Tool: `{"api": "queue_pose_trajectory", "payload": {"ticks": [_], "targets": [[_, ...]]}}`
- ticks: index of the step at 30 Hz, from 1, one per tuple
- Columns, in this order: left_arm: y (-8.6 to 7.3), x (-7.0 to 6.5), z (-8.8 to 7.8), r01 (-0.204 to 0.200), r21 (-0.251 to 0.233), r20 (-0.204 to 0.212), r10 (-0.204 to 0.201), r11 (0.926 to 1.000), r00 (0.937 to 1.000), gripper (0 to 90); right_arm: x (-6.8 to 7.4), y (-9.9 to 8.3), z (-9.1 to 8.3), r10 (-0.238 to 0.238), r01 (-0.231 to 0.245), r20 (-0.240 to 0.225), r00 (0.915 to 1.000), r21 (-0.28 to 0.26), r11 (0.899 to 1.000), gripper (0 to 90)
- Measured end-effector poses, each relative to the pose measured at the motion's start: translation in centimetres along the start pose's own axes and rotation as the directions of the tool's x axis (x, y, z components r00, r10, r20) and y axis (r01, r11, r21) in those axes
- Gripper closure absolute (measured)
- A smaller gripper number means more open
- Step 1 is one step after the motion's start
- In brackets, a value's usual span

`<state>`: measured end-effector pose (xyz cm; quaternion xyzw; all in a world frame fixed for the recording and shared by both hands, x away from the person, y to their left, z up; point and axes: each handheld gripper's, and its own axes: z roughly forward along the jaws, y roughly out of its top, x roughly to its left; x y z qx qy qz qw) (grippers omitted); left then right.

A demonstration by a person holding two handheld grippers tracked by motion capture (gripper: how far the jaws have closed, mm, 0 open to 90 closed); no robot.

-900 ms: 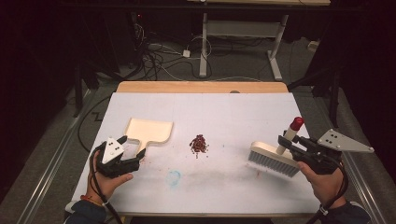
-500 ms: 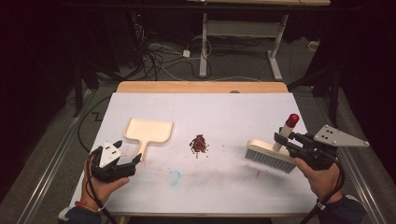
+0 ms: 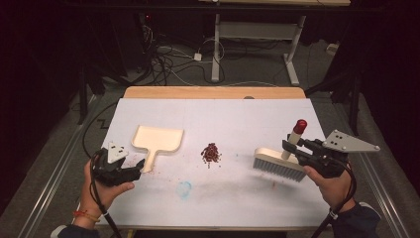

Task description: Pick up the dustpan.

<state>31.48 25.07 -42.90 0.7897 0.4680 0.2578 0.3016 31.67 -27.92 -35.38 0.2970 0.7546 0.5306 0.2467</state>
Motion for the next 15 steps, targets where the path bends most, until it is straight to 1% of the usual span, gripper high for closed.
{"api": "queue_pose_trajectory", "payload": {"ticks": [1, 2, 4, 5, 6, 8, 9, 10, 11, 12, 14, 15], "targets": [[0.1, 0.1, 0.5, 0.006, 0.014, 0.009, -0.006, 0.9999, 0.9999, 22.3, 0.1, 0.0, 0.0, -0.001, 0.001, 0.004, 1.0, -0.001, 1.0, 69.5], [0.2, 0.3, 1.3, 0.015, 0.042, 0.024, -0.016, 0.999, 0.9996, 22.3, 0.1, 0.0, 0.1, 0.0, 0.001, 0.012, 0.9999, -0.002, 1.0, 69.5], [0.4, 0.4, 2.7, 0.028, 0.079, 0.06, -0.033, 0.9965, 0.9977, 22.4, 0.3, 0.2, 0.1, -0.01, 0.01, 0.023, 0.9997, -0.007, 1.0, 69.5], [0.6, 0.4, 3.4, 0.028, 0.102, 0.061, -0.034, 0.9944, 0.9975, 22.3, 0.4, 0.3, 0.1, -0.011, 0.011, 0.023, 0.9997, -0.009, 1.0, 69.5], [0.6, 0.4, 4.0, 0.03, 0.112, 0.065, -0.037, 0.9932, 0.9972, 22.3, 0.5, 0.3, 0.2, -0.014, 0.014, 0.021, 0.9997, -0.009, 1.0, 69.5], [0.7, 0.5, 5.2, 0.049, 0.135, 0.085, -0.061, 0.9896, 0.9945, 23.0, 0.6, 0.3, 0.2, -0.017, 0.018, 0.02, 0.9996, -0.011, 1.0, 69.5], [0.8, 0.5, 5.8, 0.061, 0.141, 0.074, -0.072, 0.9881, 0.9946, 24.9, 0.7, 0.3, 0.2, -0.018, 0.019, 0.022, 0.9996, -0.013, 1.0, 69.5], [0.8, 0.5, 5.8, 0.061, 0.141, 0.074, -0.072, 0.9881, 0.9946, 29.1, 0.7, 0.3, 0.2, -0.018, 0.019, 0.022, 0.9996, -0.013, 1.0, 69.5], [0.7, 0.4, 6.6, 0.09, 0.159, 0.098, -0.107, 0.9831, 0.9895, 33.0, 0.7, 0.3, 0.1, -0.021, 0.022, 0.027, 0.9994, -0.016, 1.0, 69.6], [0.7, 0.3, 6.8, 0.099, 0.166, 0.094, -0.116, 0.9811, 0.9888, 33.9, 0.6, 0.3, 0.1, -0.018, 0.019, 0.026, 0.9995, -0.018, 1.0, 69.6], [0.6, 0.0, 7.4, 0.097, 0.192, 0.082, -0.114, 0.9766, 0.99, 36.4, 0.6, 0.3, 0.1, -0.015, 0.016, 0.028, 0.9995, -0.022, 1.0, 69.6], [0.6, -0.2, 7.6, 0.103, 0.201, 0.078, -0.121, 0.9741, 0.9896, 36.4, 0.7, 0.3, 0.1, -0.017, 0.018, 0.029, 0.9994, -0.026, 1.0, 69.6]]}}
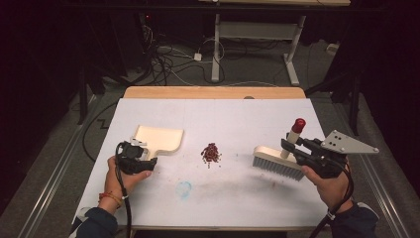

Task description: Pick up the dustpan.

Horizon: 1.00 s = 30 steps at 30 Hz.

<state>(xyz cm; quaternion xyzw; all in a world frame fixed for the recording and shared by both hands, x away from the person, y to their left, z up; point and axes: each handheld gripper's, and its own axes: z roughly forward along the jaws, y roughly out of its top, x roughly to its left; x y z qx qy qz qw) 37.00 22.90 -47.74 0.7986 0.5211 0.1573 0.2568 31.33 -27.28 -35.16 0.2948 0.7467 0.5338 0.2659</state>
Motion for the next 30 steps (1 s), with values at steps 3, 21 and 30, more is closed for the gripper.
{"api": "queue_pose_trajectory", "payload": {"ticks": [3, 21, 30], "targets": [[0.2, 0.1, 0.6, 0.029, 0.005, -0.002, -0.029, 0.9996, 0.9996, 39.5, 0.1, -0.1, 0.0, -0.005, 0.005, 0.004, 1.0, 0.006, 1.0, 69.6], [1.6, 0.9, 1.8, 0.044, -0.002, 0.008, -0.044, 0.999, 0.999, 63.7, -0.2, -0.7, 0.3, 0.017, -0.018, 0.022, 0.9996, 0.012, 1.0, 69.6], [1.5, 0.9, 0.1, -0.002, -0.025, -0.003, 0.002, 0.9997, 1.0, 64.0, -0.2, -0.8, 0.8, 0.022, -0.022, 0.008, 0.9997, 0.024, 0.999, 69.6]]}}
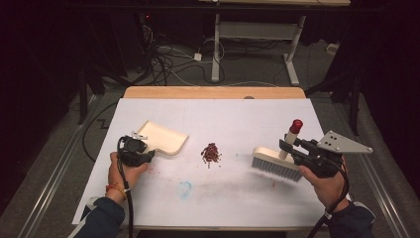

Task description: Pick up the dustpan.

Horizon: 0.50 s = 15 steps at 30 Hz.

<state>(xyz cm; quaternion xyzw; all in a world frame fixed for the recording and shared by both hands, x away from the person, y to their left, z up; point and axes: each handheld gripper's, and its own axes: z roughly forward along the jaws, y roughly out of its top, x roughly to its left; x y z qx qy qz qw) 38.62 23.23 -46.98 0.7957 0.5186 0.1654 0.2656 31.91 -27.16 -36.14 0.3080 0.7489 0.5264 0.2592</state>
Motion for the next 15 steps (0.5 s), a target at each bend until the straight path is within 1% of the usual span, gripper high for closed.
{"api": "queue_pose_trajectory", "payload": {"ticks": [2, 7, 8, 9, 10, 11, 13, 15], "targets": [[0.1, 0.1, -0.3, -0.008, -0.014, 0.01, 0.008, 0.9999, 0.9999, 64.1, 0.0, 0.0, 0.0, -0.007, 0.007, 0.001, 1.0, 0.002, 1.0, 69.6], [0.3, -0.1, -1.0, -0.023, -0.046, 0.005, 0.024, 0.9987, 0.9997, 64.0, -0.1, -0.2, 0.1, -0.005, 0.005, 0.006, 1.0, 0.008, 1.0, 69.7], [0.3, -0.1, -1.1, -0.032, -0.05, 0.005, 0.032, 0.9982, 0.9995, 64.0, -0.1, -0.2, 0.1, -0.004, 0.004, 0.008, 1.0, 0.008, 1.0, 69.7], [0.3, -0.1, -1.1, -0.032, -0.05, 0.005, 0.032, 0.9982, 0.9995, 64.1, -0.1, -0.2, 0.1, -0.004, 0.004, 0.008, 1.0, 0.008, 1.0, 69.7], [0.3, -0.1, -1.3, -0.034, -0.065, 0.015, 0.035, 0.9973, 0.9993, 64.0, -0.1, -0.2, 0.1, -0.006, 0.006, 0.008, 0.9999, 0.008, 1.0, 69.7], [0.3, -0.2, -1.4, -0.04, -0.068, 0.013, 0.041, 0.9969, 0.9991, 64.1, -0.1, -0.3, 0.0, -0.008, 0.007, 0.01, 0.9999, 0.009, 1.0, 69.7], [0.4, -0.2, -1.6, -0.042, -0.08, 0.011, 0.043, 0.9959, 0.999, 64.1, -0.1, -0.4, 0.0, 0.001, -0.001, 0.013, 0.9999, 0.011, 1.0, 69.7], [0.4, -0.3, -1.8, -0.054, -0.083, 0.015, 0.055, 0.9951, 0.9984, 64.1, -0.2, -0.4, -0.1, 0.004, -0.004, 0.015, 0.9999, 0.011, 1.0, 69.7]]}}
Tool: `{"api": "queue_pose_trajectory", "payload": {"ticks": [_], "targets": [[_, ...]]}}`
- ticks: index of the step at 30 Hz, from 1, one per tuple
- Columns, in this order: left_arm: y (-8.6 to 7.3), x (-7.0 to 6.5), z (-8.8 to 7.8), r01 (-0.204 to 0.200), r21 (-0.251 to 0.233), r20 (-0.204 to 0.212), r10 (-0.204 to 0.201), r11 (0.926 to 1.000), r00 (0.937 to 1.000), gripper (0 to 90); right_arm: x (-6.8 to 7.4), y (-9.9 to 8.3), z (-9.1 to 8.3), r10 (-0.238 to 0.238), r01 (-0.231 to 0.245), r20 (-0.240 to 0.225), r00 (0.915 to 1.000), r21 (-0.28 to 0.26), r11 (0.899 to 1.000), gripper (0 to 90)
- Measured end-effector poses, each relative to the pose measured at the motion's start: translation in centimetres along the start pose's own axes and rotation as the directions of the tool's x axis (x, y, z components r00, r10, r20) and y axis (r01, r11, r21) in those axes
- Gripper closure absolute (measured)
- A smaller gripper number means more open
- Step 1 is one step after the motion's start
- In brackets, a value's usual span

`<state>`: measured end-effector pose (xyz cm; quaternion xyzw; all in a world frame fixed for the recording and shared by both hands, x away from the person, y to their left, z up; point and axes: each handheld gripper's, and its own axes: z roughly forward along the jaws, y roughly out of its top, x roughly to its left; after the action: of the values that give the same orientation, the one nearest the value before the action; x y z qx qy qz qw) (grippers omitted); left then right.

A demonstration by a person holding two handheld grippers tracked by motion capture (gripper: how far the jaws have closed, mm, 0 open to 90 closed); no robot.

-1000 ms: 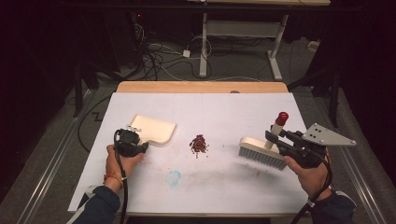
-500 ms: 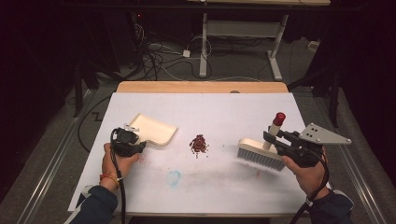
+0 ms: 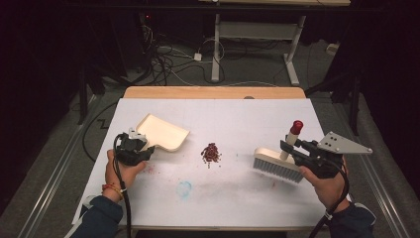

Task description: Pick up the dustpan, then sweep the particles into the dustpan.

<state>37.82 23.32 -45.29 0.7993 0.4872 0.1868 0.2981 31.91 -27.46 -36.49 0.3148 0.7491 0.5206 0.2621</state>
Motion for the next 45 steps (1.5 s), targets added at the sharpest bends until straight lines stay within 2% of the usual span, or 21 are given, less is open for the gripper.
{"api": "queue_pose_trajectory", "payload": {"ticks": [15, 19, 24, 27, 34, 40, 42, 45], "targets": [[-0.1, -1.7, -2.5, -0.082, -0.037, 0.043, 0.084, 0.996, 0.9956, 64.1, -0.1, -0.1, 0.6, 0.011, -0.012, 0.02, 0.9997, 0.005, 1.0, 69.7], [-0.1, -2.0, -3.2, -0.094, -0.045, 0.075, 0.097, 0.9946, 0.9924, 64.1, -0.1, -0.1, 0.7, 0.009, -0.009, 0.024, 0.9997, 0.012, 1.0, 69.7], [-0.5, -2.8, -4.0, -0.126, -0.045, 0.108, 0.13, 0.991, 0.9856, 64.1, -0.2, 0.1, 0.9, 0.013, -0.014, 0.045, 0.9989, 0.007, 1.0, 69.7], [-1.0, -3.2, -4.5, -0.138, -0.04, 0.124, 0.142, 0.9897, 0.9821, 64.1, -0.5, 0.0, 1.4, 0.031, -0.032, 0.04, 0.9987, 0.006, 0.999, 69.7], [-2.7, -4.0, -4.5, -0.174, 0.01, 0.165, 0.17, 0.9846, 0.9715, 64.1, -0.6, 0.1, 2.7, 0.036, -0.037, 0.045, 0.9983, 0.017, 0.999, 69.7], [-3.7, -4.8, -4.3, -0.187, 0.049, 0.221, 0.171, 0.9812, 0.9601, 64.1, -1.2, 1.0, 4.8, 0.043, -0.044, 0.055, 0.9976, 0.018, 0.999, 69.7], [-4.0, -5.1, -4.2, -0.204, 0.062, 0.237, 0.184, 0.977, 0.954, 64.1, -1.3, 1.3, 5.7, 0.047, -0.048, 0.062, 0.997, 0.014, 0.999, 69.7], [-4.4, -5.6, -3.8, -0.21, 0.078, 0.245, 0.186, 0.9745, 0.9515, 64.1, -1.3, 2.3, 7.4, 0.041, -0.042, 0.069, 0.9968, 0.013, 0.999, 69.7]]}}
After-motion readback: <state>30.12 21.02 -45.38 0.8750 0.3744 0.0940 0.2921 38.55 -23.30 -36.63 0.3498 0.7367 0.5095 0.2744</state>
